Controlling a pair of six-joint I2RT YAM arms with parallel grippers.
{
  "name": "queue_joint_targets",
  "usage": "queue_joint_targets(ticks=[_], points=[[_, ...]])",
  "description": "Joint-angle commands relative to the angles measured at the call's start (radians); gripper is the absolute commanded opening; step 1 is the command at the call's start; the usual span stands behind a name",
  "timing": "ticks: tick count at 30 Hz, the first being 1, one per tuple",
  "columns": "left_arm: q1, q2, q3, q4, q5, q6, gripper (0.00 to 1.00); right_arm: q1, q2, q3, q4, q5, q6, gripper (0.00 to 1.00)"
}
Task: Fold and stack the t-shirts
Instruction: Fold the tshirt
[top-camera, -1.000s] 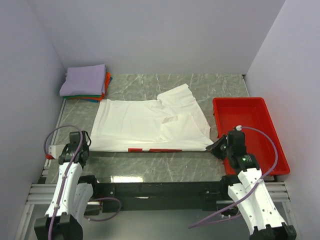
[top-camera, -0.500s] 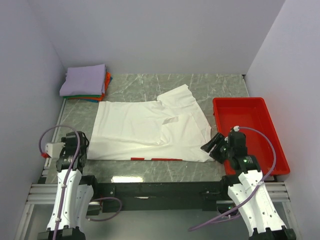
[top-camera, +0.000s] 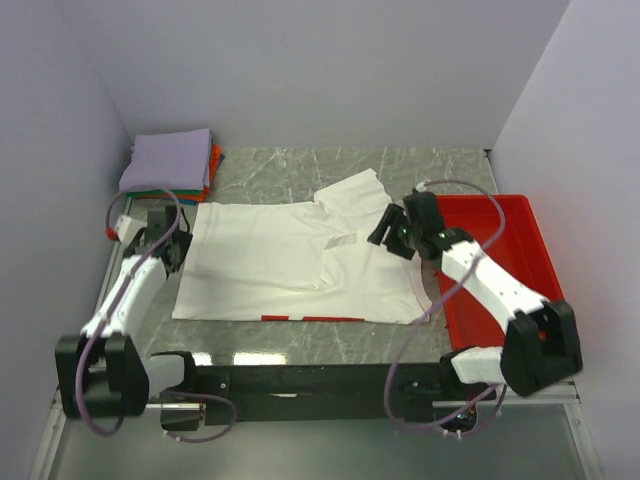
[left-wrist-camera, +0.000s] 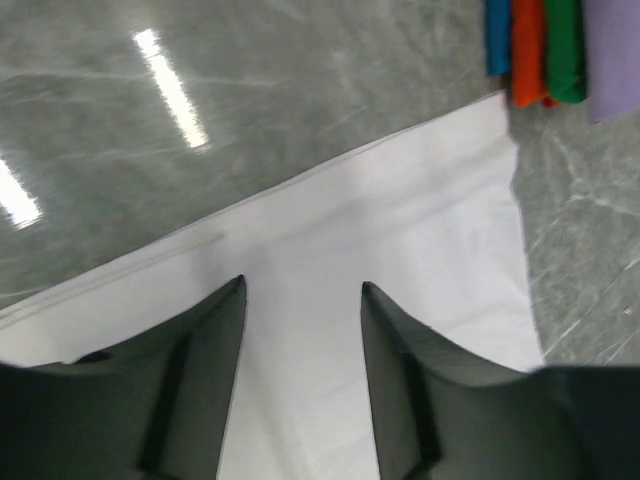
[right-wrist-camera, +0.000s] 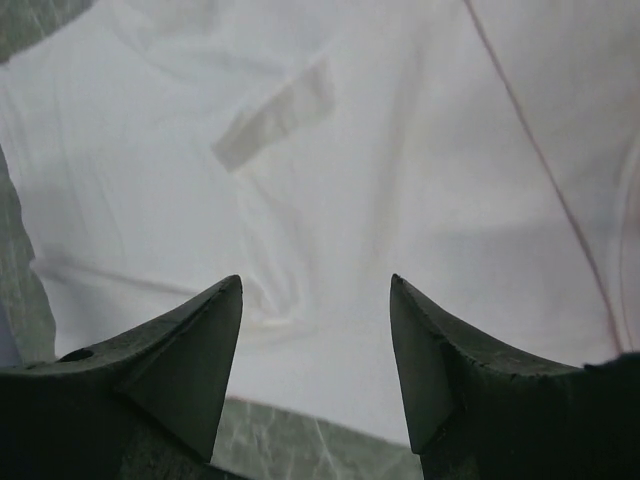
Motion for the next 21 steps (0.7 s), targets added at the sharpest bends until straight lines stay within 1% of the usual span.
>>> queue_joint_targets(ticks=[1, 2, 3, 4, 5, 6, 7, 8, 9, 10, 11, 14, 20, 21], points=[[-0.02, 0.155, 0.179, 0.073, -0.051, 0.083, 0.51, -0.002, 0.148, 0.135, 0.116, 0.066, -0.042, 0.67], [-0.022, 0.198, 0.212, 0.074, -0.06, 0.103, 0.48, -0.005, 0.184, 0.193, 0.119, 0.065, -0.047, 0.67], [-0.025, 0.28, 0.245, 0.07, -0.077, 0.115, 0.45, -0.01, 0.242, 0.221, 0.122, 0.063, -0.058, 0.67], [-0.031, 0.324, 0.313, 0.063, -0.091, 0.137, 0.44, -0.016, 0.268, 0.246, 0.125, 0.058, -0.061, 0.67], [-0.033, 0.405, 0.348, 0.068, -0.091, 0.157, 0.44, -0.022, 0.293, 0.287, 0.128, 0.051, -0.062, 0.67], [-0.033, 0.443, 0.379, 0.079, -0.083, 0.189, 0.41, -0.027, 0.331, 0.303, 0.139, 0.037, -0.069, 0.66], [-0.033, 0.483, 0.443, 0.08, -0.079, 0.235, 0.4, -0.033, 0.351, 0.318, 0.15, 0.014, -0.07, 0.66], [-0.033, 0.517, 0.472, 0.083, -0.076, 0.256, 0.4, -0.043, 0.371, 0.35, 0.147, 0.003, -0.073, 0.66], [-0.064, 0.584, 0.502, 0.088, -0.068, 0.298, 0.39, -0.05, 0.404, 0.365, 0.144, -0.009, -0.076, 0.66], [-0.071, 0.62, 0.564, 0.074, -0.074, 0.306, 0.39, -0.054, 0.419, 0.376, 0.147, -0.027, -0.078, 0.65], [-0.074, 0.684, 0.594, 0.062, -0.077, 0.318, 0.39, -0.065, 0.431, 0.388, 0.148, -0.034, -0.081, 0.66], [-0.082, 0.788, 0.683, 0.031, -0.08, 0.344, 0.37, -0.079, 0.462, 0.395, 0.153, -0.058, -0.093, 0.65], [-0.082, 0.939, 0.813, 0.024, -0.069, 0.365, 0.36, -0.116, 0.471, 0.356, 0.186, -0.103, -0.101, 0.64], [-0.082, 0.957, 0.856, 0.019, -0.071, 0.375, 0.34, -0.125, 0.472, 0.353, 0.188, -0.107, -0.101, 0.64]])
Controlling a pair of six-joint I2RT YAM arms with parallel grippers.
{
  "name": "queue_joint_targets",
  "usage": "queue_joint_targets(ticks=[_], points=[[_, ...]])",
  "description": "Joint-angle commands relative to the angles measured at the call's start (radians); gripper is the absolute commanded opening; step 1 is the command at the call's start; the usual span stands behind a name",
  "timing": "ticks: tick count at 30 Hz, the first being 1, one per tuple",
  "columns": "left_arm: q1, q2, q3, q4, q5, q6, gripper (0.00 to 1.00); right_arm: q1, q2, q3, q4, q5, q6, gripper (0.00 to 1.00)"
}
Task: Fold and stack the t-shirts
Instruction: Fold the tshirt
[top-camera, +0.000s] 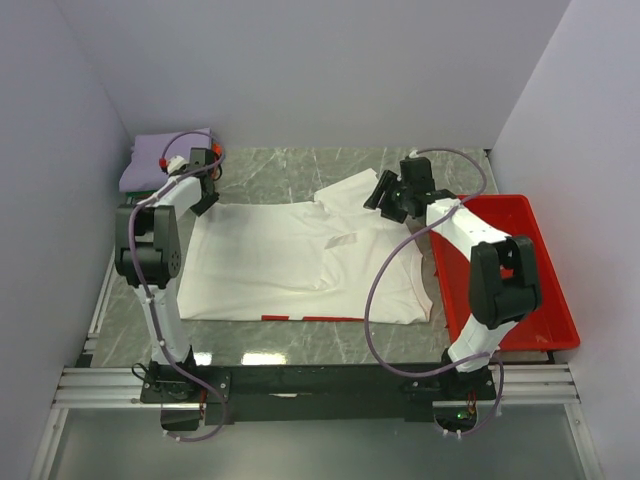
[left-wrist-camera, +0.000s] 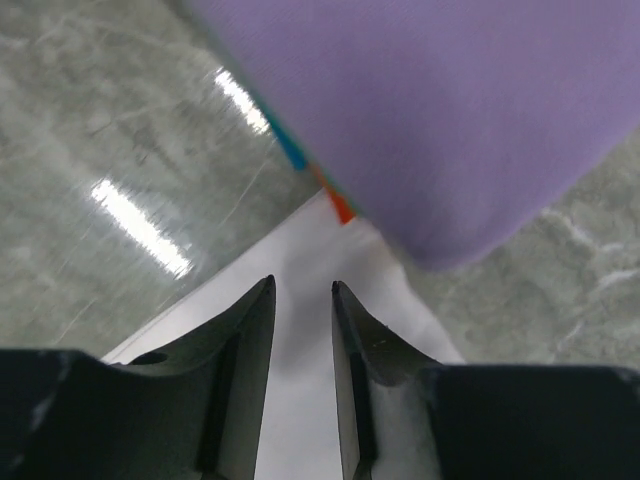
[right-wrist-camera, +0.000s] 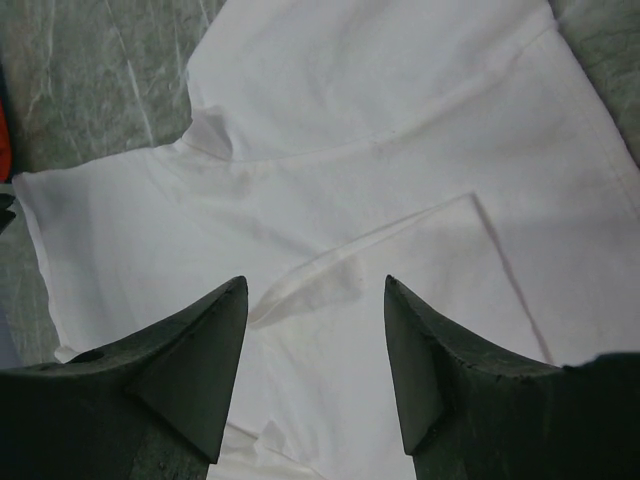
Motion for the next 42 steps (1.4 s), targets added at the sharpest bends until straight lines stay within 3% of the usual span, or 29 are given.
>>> queue_joint_targets(ticks=[1, 17, 27, 32, 42], points=[[0.003, 0.056, 0.118, -0.037, -0.031, 0.042, 0.34, -0.022, 0.007, -0.005, 0.044, -0.037, -0.022, 0.63], [0.043, 0.267, 0.372, -0.095, -0.048, 0.039, 0.35, -0.031, 0.003, -0.033, 0.07, -0.08, -0.016, 0.62], [0.069, 0.265, 0.37, -0.045, 0.009, 0.063, 0.36, -0.03, 0.019, -0.033, 0.073, -0.092, -0.018, 0.61], [0.053, 0.23, 0.32, -0.043, -0.037, 0.041, 0.38, -0.032, 0.023, -0.025, 0.067, -0.095, -0.021, 0.61], [-0.006, 0.276, 0.39, -0.195, -0.172, -0.042, 0.37, -0.03, 0.037, -0.016, 0.064, -0.104, -0.019, 0.61]])
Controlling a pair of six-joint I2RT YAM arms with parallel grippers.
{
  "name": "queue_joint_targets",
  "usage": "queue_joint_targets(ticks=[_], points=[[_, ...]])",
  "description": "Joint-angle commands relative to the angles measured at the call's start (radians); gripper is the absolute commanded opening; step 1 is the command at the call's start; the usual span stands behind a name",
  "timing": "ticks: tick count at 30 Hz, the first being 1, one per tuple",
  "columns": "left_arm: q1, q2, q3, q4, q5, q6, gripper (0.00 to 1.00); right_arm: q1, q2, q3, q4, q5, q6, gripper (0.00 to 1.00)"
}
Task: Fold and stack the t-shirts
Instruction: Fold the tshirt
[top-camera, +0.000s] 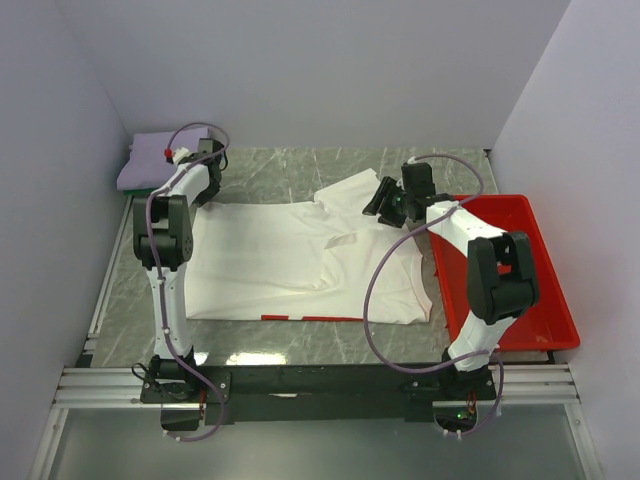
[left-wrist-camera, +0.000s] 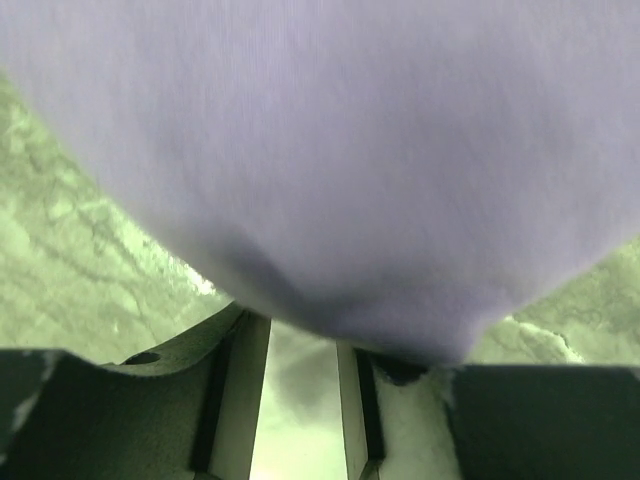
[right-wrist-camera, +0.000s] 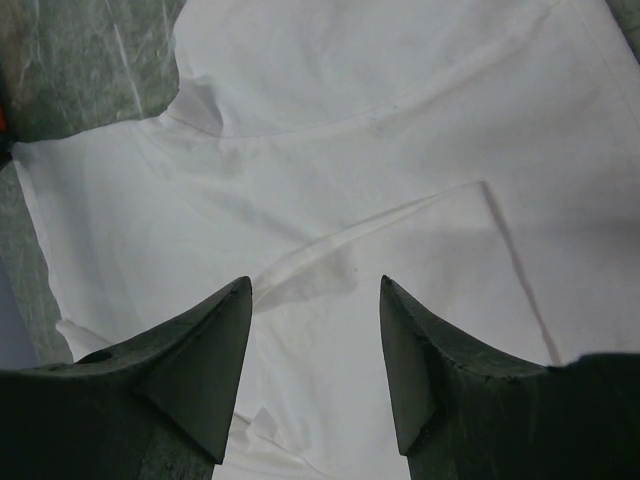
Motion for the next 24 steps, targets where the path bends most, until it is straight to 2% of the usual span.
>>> queue_joint_targets(ticks=[1, 10, 18, 19, 20, 24], points=[[-0.019, 0.0, 0.03, -0.059, -0.075, -0.056, 0.37, -0.004, 0.007, 0.023, 0.018, -0.011, -0.013, 0.61], [-0.028, 0.021, 0.054, -0.093, -0.095, -0.076, 0.34, -0.004, 0.011, 0.021, 0.021, -0.026, -0.01, 0.6], [-0.031, 0.02, 0.054, -0.092, -0.095, -0.067, 0.13, -0.005, 0.02, 0.026, 0.024, -0.039, -0.008, 0.6], [-0.031, 0.02, 0.056, -0.098, -0.101, -0.067, 0.03, -0.005, 0.02, 0.026, 0.028, -0.039, -0.011, 0.6], [-0.033, 0.017, 0.057, -0.099, -0.104, -0.067, 0.01, -0.004, 0.018, 0.026, 0.028, -0.039, -0.01, 0.6], [-0.038, -0.015, 0.059, -0.09, -0.117, -0.049, 0.01, -0.004, 0.023, 0.026, 0.029, -0.033, -0.013, 0.6]])
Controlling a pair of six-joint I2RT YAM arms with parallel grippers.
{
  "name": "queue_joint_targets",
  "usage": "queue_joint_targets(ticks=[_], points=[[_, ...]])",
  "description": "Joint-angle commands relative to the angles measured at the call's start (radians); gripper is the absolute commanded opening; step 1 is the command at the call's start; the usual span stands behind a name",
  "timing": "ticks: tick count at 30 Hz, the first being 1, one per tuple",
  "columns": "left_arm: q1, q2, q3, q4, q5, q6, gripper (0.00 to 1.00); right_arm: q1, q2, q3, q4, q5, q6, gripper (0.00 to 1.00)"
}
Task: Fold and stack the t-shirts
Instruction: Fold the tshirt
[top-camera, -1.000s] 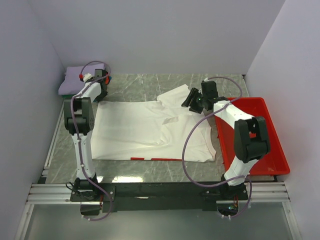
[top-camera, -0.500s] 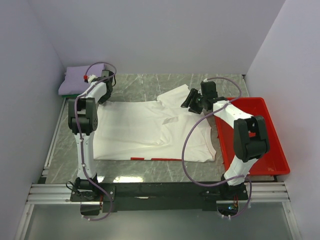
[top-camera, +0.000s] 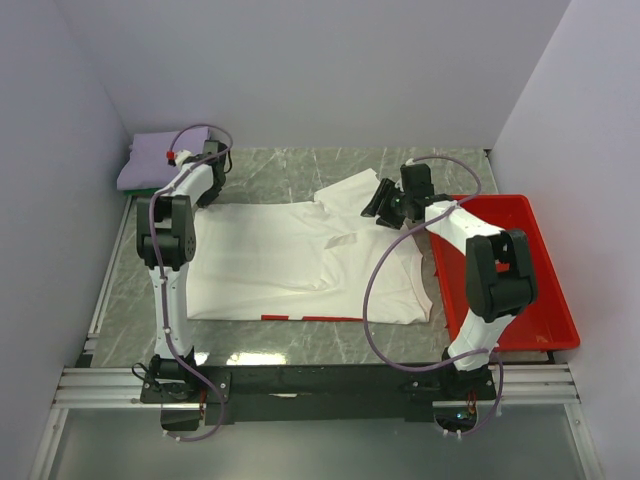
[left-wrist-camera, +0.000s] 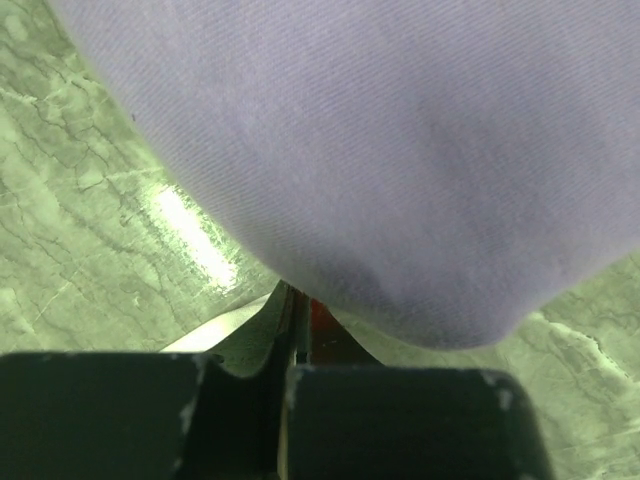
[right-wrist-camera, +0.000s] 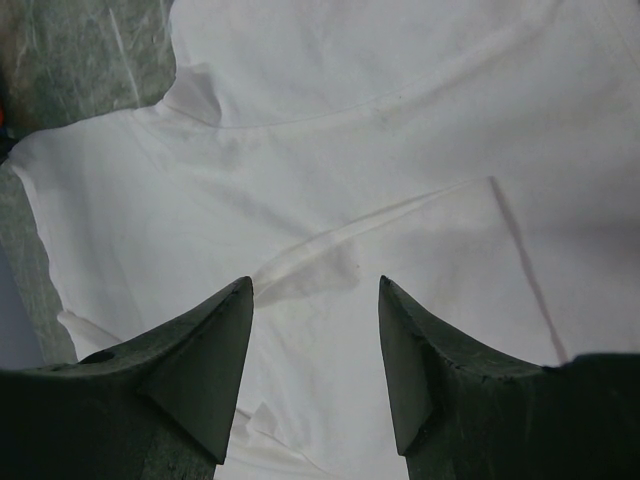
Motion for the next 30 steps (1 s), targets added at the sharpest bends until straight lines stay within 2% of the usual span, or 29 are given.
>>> queue_joint_targets(ticks=[1, 11, 18, 23, 30], points=[[-0.009, -0.037, 0.04, -0.006, -0.039, 0.022, 0.01, -0.004, 0.004, 0.026, 0.03, -0.005, -0.015, 0.6], [-0.023, -0.155, -0.005, 0.036, -0.06, 0.053, 0.01, -0.011, 0.027, 0.035, 0.034, 0.041, -0.024, 0.6], [-0.022, -0.172, -0.026, 0.011, -0.071, 0.047, 0.01, -0.037, 0.078, 0.085, 0.038, 0.038, -0.022, 0.61], [-0.023, -0.185, -0.06, 0.037, -0.045, 0.053, 0.01, -0.065, 0.122, 0.185, 0.031, 0.068, -0.018, 0.62], [-0.022, -0.182, -0.082, 0.051, -0.022, 0.048, 0.01, -0.079, 0.269, 0.392, -0.025, 0.191, -0.001, 0.63]])
